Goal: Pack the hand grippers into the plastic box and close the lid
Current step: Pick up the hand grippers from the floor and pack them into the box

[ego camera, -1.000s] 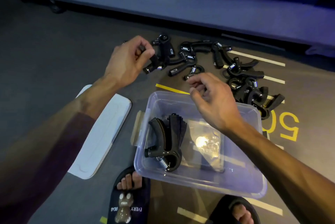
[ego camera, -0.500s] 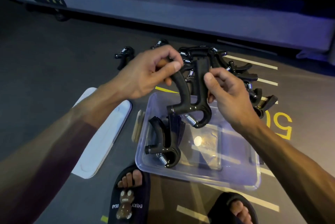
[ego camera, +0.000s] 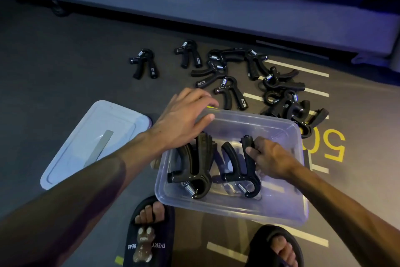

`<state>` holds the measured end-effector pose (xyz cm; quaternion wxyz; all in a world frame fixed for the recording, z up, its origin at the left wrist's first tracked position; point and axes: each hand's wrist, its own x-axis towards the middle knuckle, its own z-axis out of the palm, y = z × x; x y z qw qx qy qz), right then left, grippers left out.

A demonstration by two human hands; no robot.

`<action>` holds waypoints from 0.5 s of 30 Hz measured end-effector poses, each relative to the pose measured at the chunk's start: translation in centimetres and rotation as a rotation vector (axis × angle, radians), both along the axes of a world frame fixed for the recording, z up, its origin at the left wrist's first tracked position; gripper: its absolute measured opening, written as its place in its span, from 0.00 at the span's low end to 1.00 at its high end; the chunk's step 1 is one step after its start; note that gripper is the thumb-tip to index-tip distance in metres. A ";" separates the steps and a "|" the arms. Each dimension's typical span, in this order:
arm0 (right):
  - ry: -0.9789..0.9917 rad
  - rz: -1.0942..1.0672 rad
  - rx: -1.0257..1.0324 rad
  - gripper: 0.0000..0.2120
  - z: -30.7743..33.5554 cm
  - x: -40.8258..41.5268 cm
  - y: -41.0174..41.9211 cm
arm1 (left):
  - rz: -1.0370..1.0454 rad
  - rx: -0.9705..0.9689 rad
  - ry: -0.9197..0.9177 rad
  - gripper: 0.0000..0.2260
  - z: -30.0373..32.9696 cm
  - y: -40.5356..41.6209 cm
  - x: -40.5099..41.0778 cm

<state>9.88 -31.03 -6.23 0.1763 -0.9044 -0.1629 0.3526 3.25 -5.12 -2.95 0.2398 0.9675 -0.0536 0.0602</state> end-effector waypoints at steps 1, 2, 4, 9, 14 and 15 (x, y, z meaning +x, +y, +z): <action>0.032 -0.024 -0.029 0.11 -0.5 0.0 0.1 | 0.008 0.017 0.005 0.14 -0.4 -0.1 -0.1; 0.069 -0.059 -0.037 0.11 -1.1 -0.1 0.3 | 0.018 0.027 0.013 0.14 -0.8 -0.1 -0.1; 0.121 -0.127 -0.044 0.10 -1.8 -0.1 0.9 | 0.030 0.043 0.033 0.15 -1.2 -0.1 0.1; 0.157 -0.222 -0.120 0.17 -3.8 -0.1 2.6 | 0.019 0.045 0.073 0.16 -1.7 -0.2 0.3; 0.267 -0.403 -0.042 0.08 -5.6 0.0 2.6 | 0.023 0.044 0.064 0.16 -2.0 -0.3 0.3; 0.271 -0.408 -0.035 0.07 -5.8 0.0 2.3 | 0.027 0.041 0.064 0.16 -2.0 -0.3 0.3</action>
